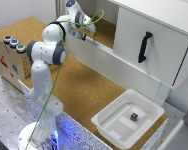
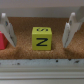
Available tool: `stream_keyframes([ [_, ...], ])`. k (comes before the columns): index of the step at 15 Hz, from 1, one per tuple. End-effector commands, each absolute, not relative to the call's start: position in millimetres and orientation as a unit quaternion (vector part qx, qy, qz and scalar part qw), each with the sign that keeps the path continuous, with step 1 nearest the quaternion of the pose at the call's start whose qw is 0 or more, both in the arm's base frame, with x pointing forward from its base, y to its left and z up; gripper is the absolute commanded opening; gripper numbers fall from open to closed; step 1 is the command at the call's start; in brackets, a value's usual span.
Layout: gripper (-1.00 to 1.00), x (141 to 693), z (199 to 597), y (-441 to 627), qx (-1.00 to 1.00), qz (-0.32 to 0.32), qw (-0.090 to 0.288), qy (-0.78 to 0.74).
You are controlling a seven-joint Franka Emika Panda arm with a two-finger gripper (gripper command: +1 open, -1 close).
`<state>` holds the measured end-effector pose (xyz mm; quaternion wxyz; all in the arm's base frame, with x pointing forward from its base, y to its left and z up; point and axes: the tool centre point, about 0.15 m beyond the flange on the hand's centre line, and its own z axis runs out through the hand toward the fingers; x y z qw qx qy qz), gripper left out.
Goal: Lift the yellow block
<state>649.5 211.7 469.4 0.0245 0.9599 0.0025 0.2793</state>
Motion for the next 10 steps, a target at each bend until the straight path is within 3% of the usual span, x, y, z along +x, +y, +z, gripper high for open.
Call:
stream_keyframes([
  [1,-1.00,683,472,210,0.965,0.249,0.080,-0.027],
  [10,-1.00,673,459,187,0.964,0.256,0.059,-0.033],
])
